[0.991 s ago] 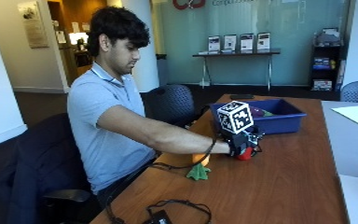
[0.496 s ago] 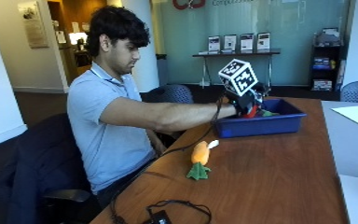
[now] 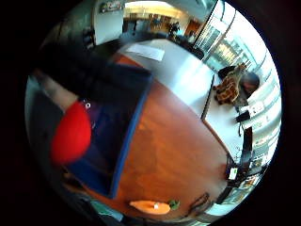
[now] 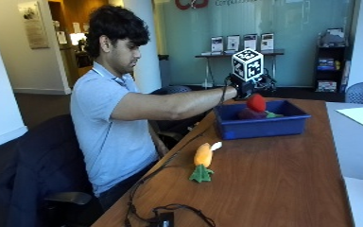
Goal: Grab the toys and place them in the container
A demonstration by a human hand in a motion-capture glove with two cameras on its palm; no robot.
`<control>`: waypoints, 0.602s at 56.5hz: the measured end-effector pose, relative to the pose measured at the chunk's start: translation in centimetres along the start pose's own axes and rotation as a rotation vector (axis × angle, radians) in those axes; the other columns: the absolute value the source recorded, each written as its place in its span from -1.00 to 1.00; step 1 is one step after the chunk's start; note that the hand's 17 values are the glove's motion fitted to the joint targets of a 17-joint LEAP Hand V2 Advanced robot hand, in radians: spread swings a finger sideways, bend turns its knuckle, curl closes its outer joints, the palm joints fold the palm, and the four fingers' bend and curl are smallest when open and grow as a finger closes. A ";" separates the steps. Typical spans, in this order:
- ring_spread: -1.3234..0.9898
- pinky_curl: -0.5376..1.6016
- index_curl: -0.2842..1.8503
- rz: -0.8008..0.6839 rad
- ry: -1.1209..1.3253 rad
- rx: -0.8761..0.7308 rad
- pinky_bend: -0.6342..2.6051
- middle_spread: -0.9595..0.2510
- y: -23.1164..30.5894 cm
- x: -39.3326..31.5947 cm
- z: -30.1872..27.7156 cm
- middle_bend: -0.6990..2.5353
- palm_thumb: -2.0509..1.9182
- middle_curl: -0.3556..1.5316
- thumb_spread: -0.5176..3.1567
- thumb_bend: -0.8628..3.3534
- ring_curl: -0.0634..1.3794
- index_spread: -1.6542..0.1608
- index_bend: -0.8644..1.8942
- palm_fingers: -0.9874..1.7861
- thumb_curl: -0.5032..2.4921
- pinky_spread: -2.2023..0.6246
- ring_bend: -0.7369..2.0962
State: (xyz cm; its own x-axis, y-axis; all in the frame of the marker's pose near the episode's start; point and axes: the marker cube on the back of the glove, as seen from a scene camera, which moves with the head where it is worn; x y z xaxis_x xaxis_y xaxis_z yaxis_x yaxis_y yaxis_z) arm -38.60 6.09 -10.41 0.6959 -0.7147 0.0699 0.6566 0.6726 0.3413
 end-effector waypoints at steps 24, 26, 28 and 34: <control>0.09 -0.16 -0.29 0.023 0.152 -0.096 -0.11 0.49 15.8 7.4 -4.9 -0.42 -0.03 -0.20 -0.03 -0.63 -0.54 0.43 -0.20 -0.38 -0.47 0.60 -0.24; 0.09 -0.17 -0.30 0.027 0.158 -0.114 -0.12 0.49 17.9 8.0 -5.3 -0.43 -0.02 -0.21 -0.03 -0.63 -0.55 0.43 -0.21 -0.37 -0.48 0.60 -0.25; 0.10 -0.17 -0.30 0.033 0.170 -0.141 -0.12 0.50 19.9 8.6 -5.5 -0.44 -0.02 -0.21 -0.03 -0.63 -0.55 0.42 -0.22 -0.36 -0.49 0.60 -0.27; 0.11 -0.18 -0.33 0.084 0.212 -0.245 -0.14 0.50 25.4 10.0 -4.5 -0.47 -0.02 -0.23 -0.04 -0.62 -0.56 0.41 -0.25 -0.36 -0.50 0.61 -0.30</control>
State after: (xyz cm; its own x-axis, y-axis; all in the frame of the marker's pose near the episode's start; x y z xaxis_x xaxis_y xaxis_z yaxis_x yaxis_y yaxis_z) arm -13.61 16.88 -5.23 0.7788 -0.6163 -0.1170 0.6268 0.7720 0.1057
